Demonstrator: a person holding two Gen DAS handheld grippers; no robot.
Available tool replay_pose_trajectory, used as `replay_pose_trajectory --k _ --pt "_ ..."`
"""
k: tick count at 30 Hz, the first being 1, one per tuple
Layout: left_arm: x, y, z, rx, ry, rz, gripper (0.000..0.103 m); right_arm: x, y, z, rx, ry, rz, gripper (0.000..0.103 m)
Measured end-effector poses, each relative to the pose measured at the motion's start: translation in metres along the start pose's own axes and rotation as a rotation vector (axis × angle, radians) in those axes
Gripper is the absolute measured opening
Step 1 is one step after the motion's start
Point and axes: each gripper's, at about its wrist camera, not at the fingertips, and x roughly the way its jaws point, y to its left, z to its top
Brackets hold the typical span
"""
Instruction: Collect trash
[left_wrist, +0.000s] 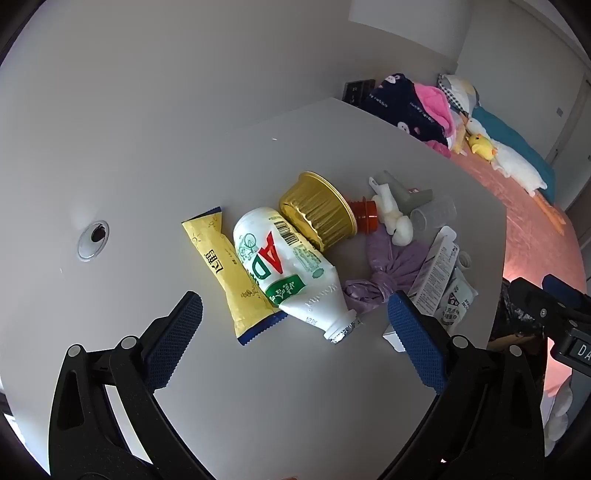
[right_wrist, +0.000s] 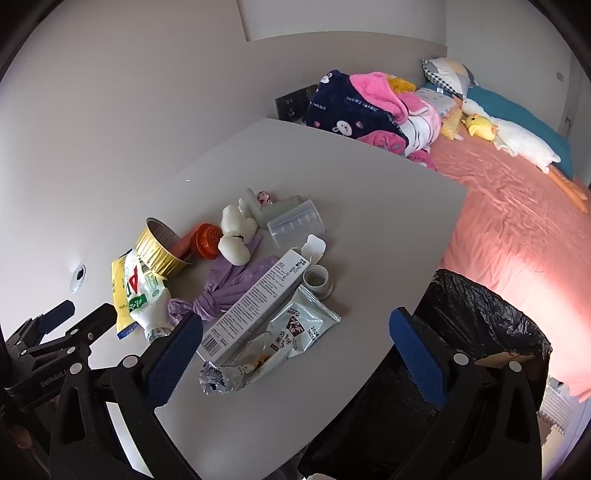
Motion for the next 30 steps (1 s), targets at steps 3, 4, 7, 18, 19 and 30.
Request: replay_pose_trajectory --k 3,4,7,18,19,30 --pt "-0.004 0.001 -0.007 0.011 -0.011 0.007 0.097 0.000 0.000 -0.001 -0.001 0.007 -0.005 0.100" --pt "0.001 -0.008 -0.006 0.024 0.001 0.025 0.097 0.000 0.000 -0.001 -0.001 0.008 -0.004 0.100" --pt "0.003 -0.007 -0.002 0.020 0.010 0.012 0.097 0.000 -0.001 -0.002 0.000 0.008 -0.005 0.100" --pt "0.002 -0.009 -0.002 0.030 0.002 0.007 0.097 -0.001 -0.003 -0.003 0.005 -0.003 -0.013 0.100" --pt "0.001 -0.009 -0.001 0.030 0.002 0.005 0.097 -0.002 -0.004 -0.003 0.006 -0.003 -0.013 0.100" --pt "0.001 -0.009 -0.002 0.033 0.003 0.006 0.097 -0.002 -0.007 -0.004 0.014 -0.001 -0.010 0.100"
